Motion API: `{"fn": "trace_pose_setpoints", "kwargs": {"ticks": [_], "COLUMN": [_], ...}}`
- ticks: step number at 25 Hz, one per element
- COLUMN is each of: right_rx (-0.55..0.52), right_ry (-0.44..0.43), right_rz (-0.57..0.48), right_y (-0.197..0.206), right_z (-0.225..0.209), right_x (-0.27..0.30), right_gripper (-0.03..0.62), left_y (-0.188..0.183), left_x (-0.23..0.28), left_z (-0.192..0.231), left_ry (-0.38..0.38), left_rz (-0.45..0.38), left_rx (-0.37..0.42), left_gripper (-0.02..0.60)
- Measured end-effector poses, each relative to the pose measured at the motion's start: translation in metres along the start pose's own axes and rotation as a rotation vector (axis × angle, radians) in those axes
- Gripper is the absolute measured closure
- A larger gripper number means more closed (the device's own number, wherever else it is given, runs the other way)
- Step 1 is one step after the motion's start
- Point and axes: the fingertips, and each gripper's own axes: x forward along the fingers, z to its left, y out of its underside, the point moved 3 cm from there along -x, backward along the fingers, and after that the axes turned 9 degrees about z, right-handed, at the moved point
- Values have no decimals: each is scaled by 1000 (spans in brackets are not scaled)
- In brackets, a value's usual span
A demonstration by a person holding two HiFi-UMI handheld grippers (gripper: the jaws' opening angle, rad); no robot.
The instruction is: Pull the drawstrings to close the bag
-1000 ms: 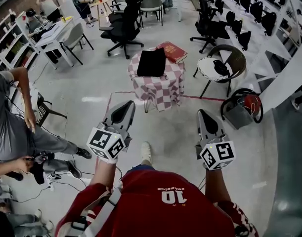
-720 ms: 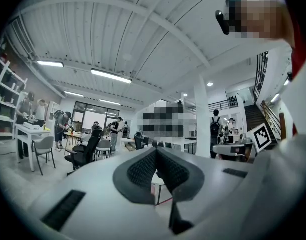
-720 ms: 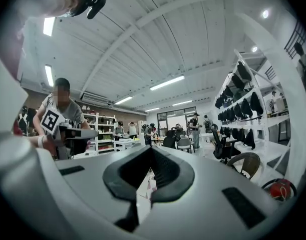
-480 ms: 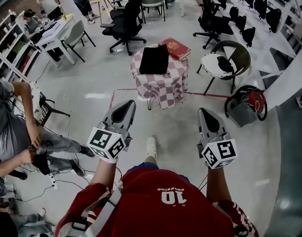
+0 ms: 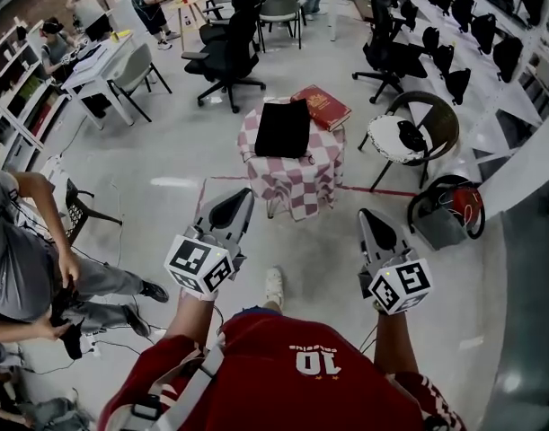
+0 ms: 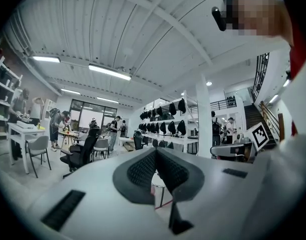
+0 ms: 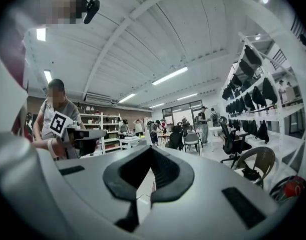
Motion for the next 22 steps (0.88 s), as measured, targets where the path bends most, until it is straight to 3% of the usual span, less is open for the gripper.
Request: {"fn": "trace_pose_setpoints", "kwargs": {"ticks": [12,17,22], "right_rx": [8,-1,11], "right_ry": [34,22,73], "right_rz": [-97,-78,-47], "right_y": [-46,-56,-46], "right_z": [-46,-49,-59], "right_x": [95,139,181], "right_gripper": [580,580,579], "left_y": [-23,-25,-22], "left_x": [90,112,132], "left_z": [87,129,163], "left_ry": [52,56,75], "left_rz": [4,9,12], "left_rx": [-3,-14,-12], "left_gripper": [574,574,574]}}
